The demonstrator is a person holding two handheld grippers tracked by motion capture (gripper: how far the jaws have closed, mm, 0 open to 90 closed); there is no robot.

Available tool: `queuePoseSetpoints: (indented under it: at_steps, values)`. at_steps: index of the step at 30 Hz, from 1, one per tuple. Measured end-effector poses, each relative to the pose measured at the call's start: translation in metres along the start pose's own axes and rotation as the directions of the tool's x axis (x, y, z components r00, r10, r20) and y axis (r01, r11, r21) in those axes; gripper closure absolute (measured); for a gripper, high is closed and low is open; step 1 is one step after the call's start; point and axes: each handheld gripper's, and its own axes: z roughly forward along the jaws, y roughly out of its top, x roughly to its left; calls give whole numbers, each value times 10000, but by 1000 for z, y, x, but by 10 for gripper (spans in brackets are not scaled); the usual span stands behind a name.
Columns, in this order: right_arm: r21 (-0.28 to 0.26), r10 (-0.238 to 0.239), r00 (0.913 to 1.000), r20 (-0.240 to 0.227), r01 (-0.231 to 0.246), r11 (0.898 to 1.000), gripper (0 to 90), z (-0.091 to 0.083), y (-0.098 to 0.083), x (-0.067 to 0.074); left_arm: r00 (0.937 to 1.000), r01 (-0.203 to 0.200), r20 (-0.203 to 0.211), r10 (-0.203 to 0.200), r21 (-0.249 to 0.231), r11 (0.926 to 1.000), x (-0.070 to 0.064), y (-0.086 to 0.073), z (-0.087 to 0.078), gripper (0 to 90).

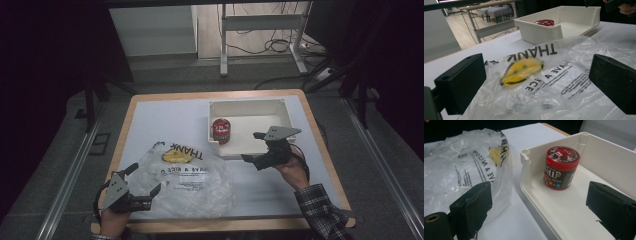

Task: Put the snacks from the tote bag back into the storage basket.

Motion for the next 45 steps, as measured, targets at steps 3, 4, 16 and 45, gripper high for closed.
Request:
queuePoseSetpoints:
  at_steps: [3,4,16,45]
  values:
    - [-35,54,10000,-19,-54,10000,69,-3,-2,1,10000,-2,-2,2,-4,10000,0,0,0,10]
    - [-64,60,10000,-33,-60,10000,69,-4,-2,1,10000,2,-3,-2,-5,10000,0,0,0,9]
    - [-323,301,9995,-2,-301,9990,64,-16,-12,3,9998,194,105,-193,-140,9997,1,0,-1,7]
    - [-396,425,9977,534,-404,9984,63,-47,-29,12,9997,187,175,-186,-53,9998,1,0,0,7]
